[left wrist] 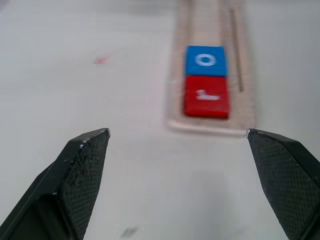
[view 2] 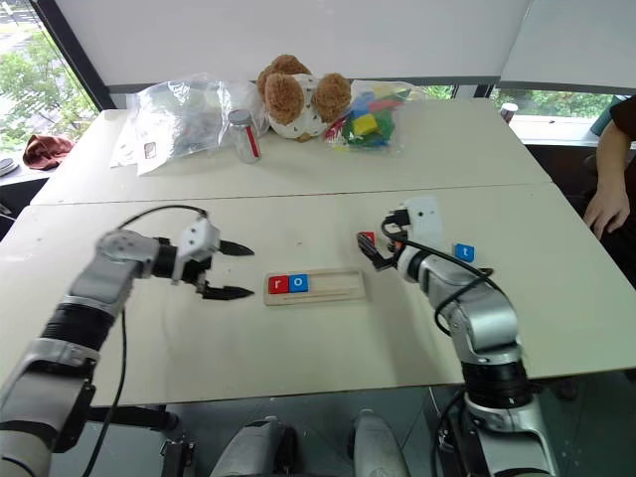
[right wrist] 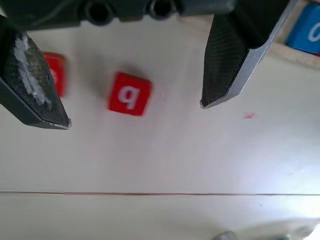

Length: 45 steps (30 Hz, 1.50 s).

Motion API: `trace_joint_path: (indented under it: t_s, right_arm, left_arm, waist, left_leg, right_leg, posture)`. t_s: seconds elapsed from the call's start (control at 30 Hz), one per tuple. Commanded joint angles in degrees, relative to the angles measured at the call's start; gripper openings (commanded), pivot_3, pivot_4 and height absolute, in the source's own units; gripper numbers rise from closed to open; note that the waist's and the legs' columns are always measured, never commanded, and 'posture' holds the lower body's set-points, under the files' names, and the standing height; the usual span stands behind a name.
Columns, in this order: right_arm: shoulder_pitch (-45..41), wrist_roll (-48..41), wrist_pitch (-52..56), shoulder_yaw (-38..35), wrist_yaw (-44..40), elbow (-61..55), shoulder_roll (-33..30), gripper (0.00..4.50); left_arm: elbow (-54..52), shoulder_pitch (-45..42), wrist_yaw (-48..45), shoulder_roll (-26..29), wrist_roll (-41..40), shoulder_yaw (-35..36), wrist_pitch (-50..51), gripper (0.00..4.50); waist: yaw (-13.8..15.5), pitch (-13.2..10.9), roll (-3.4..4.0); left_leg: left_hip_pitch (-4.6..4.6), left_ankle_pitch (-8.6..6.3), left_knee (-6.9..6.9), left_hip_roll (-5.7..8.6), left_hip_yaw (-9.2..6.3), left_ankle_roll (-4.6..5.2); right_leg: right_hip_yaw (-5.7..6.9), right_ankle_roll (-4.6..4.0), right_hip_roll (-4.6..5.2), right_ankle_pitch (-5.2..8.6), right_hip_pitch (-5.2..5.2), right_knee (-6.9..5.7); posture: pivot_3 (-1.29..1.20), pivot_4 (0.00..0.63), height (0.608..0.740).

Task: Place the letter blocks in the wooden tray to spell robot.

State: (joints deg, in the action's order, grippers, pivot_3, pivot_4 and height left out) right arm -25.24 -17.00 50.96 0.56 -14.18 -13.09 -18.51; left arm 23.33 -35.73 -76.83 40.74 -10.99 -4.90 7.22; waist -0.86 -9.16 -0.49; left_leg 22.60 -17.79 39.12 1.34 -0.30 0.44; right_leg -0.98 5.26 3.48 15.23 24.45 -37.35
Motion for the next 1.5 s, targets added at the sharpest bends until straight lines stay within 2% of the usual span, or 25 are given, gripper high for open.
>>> trace_joint_path:
  t_s: [0.03,0.23,0.37,0.5,0.67,0.83,0.9,0.97,1.0,1.1,1.3,1.4,1.5]
  right_arm:
    - [-3.1,0.7,1.7,0.0,1.9,2.6,2.3,4.5]
    - [-5.2,4.3,1.9,2.6,2.7,5.8,1.5,4.5]
    - [-5.6,5.8,1.9,2.8,2.7,7.2,0.9,4.5]
    - [-6.2,5.3,2.8,1.6,2.9,9.2,2.7,4.5]
    - [-8.1,2.8,4.2,-2.4,3.9,12.8,8.2,4.5]
    - [-9.2,6.7,3.5,-1.2,6.8,17.2,8.0,4.5]
    - [-9.2,7.2,3.4,-0.6,6.6,17.8,7.8,3.98]
    - [-9.0,7.7,3.0,1.0,5.2,17.8,7.2,3.26]
    - [-9.1,8.0,2.7,1.5,4.9,18.0,7.2,2.59]
    - [-9.2,8.8,2.2,2.1,4.8,18.5,7.3,1.16]
    - [-10.0,11.1,0.8,2.1,5.0,13.6,4.9,1.16]
    - [-7.1,12.7,4.7,0.4,7.7,4.0,2.8,1.16]
    - [0.7,13.0,14.6,-3.8,11.8,-10.9,5.5,1.16]
  left_arm:
    - [-9.1,1.6,3.2,3.5,-4.8,6.5,7.3,4.49]
    - [-23.0,8.4,9.0,5.8,-10.1,13.1,16.5,4.49]
    - [-27.1,13.9,12.4,6.6,-11.1,16.0,18.8,4.49]
    - [-30.0,15.3,14.2,6.5,-12.4,15.8,20.3,4.49]
    - [-29.9,13.4,14.2,6.1,-12.5,13.4,20.6,4.49]
    - [-35.1,13.7,11.6,8.6,-15.6,12.0,25.7,4.49]
    - [-37.3,13.9,11.1,9.7,-16.8,11.8,27.6,4.5]
    - [-38.1,13.7,11.1,10.3,-17.0,11.4,27.9,4.5]
    - [-38.1,13.5,11.3,10.4,-17.0,11.3,27.9,4.5]
    - [-37.9,12.9,11.8,10.2,-16.6,10.9,27.4,4.5]
    - [-39.7,11.8,10.9,9.1,-17.8,8.4,27.7,4.5]
    - [-42.3,11.5,9.7,8.0,-18.7,5.3,28.0,4.5]
    - [-43.3,11.1,8.4,7.0,-18.3,1.6,27.3,4.5]
  waist:
    - [0.1,0.0,0.0]
    - [0.0,0.0,0.0]
    - [-0.3,0.0,0.0]
    - [-0.2,0.0,0.0]
    - [-0.2,0.0,0.0]
    - [-0.3,0.0,0.0]
    - [-0.3,0.0,-0.01]
    - [-0.2,0.0,0.0]
    - [-0.3,0.0,-0.01]
    - [-0.3,0.0,-0.01]
    - [-0.4,0.0,0.03]
    - [0.2,0.0,0.03]
    - [0.3,0.0,0.01]
  left_leg:
    - [0.02,0.0,0.0,0.03,0.0,0.0]
    - [0.11,-0.02,0.01,0.15,-0.03,0.01]
    - [0.1,-0.01,-0.05,0.1,0.0,-0.01]
    - [0.09,0.04,-0.06,0.05,-0.01,-0.09]
    - [0.08,0.05,-0.03,0.06,0.0,-0.12]
    - [0.04,0.06,-0.08,0.06,0.0,-0.14]
    - [0.04,0.06,-0.08,0.06,0.01,-0.14]
    - [0.0,0.06,-0.07,0.07,0.0,-0.14]
    - [-0.03,0.06,-0.06,0.08,0.01,-0.14]
    - [-0.06,0.06,-0.08,0.07,0.01,-0.14]
    - [-0.07,0.06,-0.11,0.06,0.01,-0.14]
    - [0.01,0.06,-0.1,0.08,0.01,-0.14]
    - [0.16,0.06,-0.11,0.08,-0.11,-0.15]
  right_leg:
    - [0.01,0.0,0.04,0.0,0.0,0.0]
    - [-0.01,0.0,0.19,0.0,0.01,0.04]
    - [-0.02,0.0,0.15,0.0,0.1,0.04]
    - [-0.01,0.0,0.1,0.0,0.11,0.02]
    - [-0.02,0.0,0.11,0.0,0.08,0.01]
    - [-0.01,-0.01,0.11,0.0,0.09,0.0]
    - [-0.03,-0.01,0.12,0.0,0.08,0.01]
    - [-0.03,-0.01,0.13,0.0,0.01,0.03]
    - [-0.05,-0.01,0.14,0.0,0.0,0.02]
    - [-0.04,-0.01,0.11,0.0,-0.01,0.02]
    - [-0.05,-0.01,0.09,0.0,0.0,0.01]
    - [-0.05,-0.01,0.12,0.0,0.03,0.03]
    - [-0.03,-0.01,0.12,0.0,0.11,0.06]
  posture:
    - [0.0,0.15,0.74]
    - [0.0,0.15,0.74]
    - [0.0,0.15,0.74]
    - [0.0,0.15,0.74]
    - [0.0,0.15,0.74]
    - [0.0,0.15,0.74]
    - [0.0,0.15,0.74]
    - [0.0,0.15,0.74]
    - [0.0,0.15,0.74]
    - [0.0,0.15,0.74]
    - [0.0,0.15,0.74]
    - [0.0,0.15,0.74]
    - [0.0,0.15,0.74]
